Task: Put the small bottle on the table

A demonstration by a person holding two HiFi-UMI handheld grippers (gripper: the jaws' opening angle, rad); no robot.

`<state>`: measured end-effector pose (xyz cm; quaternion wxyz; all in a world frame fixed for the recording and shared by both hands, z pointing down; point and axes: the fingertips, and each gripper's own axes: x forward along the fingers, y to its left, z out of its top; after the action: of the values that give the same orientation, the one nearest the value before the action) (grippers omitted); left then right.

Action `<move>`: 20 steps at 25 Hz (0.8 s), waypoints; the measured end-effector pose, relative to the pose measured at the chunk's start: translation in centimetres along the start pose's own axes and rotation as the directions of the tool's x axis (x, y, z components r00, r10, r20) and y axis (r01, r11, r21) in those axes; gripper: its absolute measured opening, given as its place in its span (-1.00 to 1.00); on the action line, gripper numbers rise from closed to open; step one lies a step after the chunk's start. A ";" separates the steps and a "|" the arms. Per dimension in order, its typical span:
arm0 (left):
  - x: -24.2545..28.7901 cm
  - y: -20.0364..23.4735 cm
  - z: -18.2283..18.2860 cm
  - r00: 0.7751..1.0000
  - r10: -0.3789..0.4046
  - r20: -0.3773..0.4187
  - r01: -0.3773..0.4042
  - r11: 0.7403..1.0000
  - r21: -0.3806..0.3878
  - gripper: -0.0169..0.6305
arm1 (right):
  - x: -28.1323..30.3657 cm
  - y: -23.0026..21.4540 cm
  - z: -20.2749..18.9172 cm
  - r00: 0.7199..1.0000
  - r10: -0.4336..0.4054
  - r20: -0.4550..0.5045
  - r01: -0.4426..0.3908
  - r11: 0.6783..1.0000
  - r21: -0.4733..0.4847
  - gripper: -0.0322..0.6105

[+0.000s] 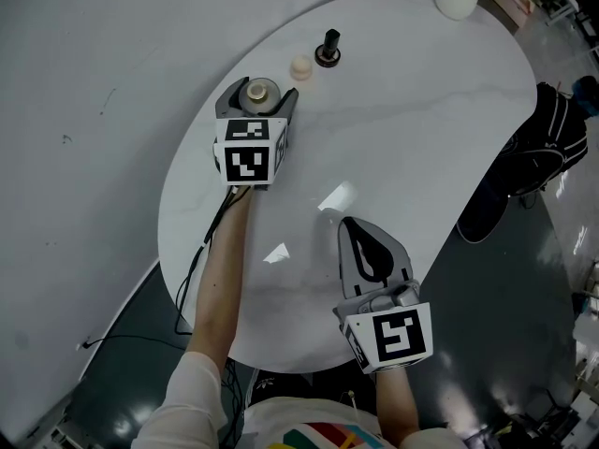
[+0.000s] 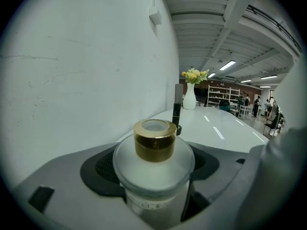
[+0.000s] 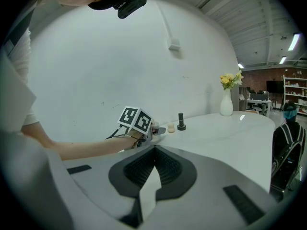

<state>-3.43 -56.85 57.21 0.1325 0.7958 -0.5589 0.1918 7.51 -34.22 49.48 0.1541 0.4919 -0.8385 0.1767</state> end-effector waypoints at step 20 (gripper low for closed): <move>-16.8 -2.0 14.6 0.946 0.025 0.322 -0.023 1.000 -0.009 0.14 | -5.8 3.4 11.3 0.980 -0.042 0.195 0.063 0.992 -0.105 -0.87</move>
<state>-4.36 -48.26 36.60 0.0392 0.8091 -0.5833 0.0596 6.29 -33.27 36.37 0.1039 0.5193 -0.8447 0.0772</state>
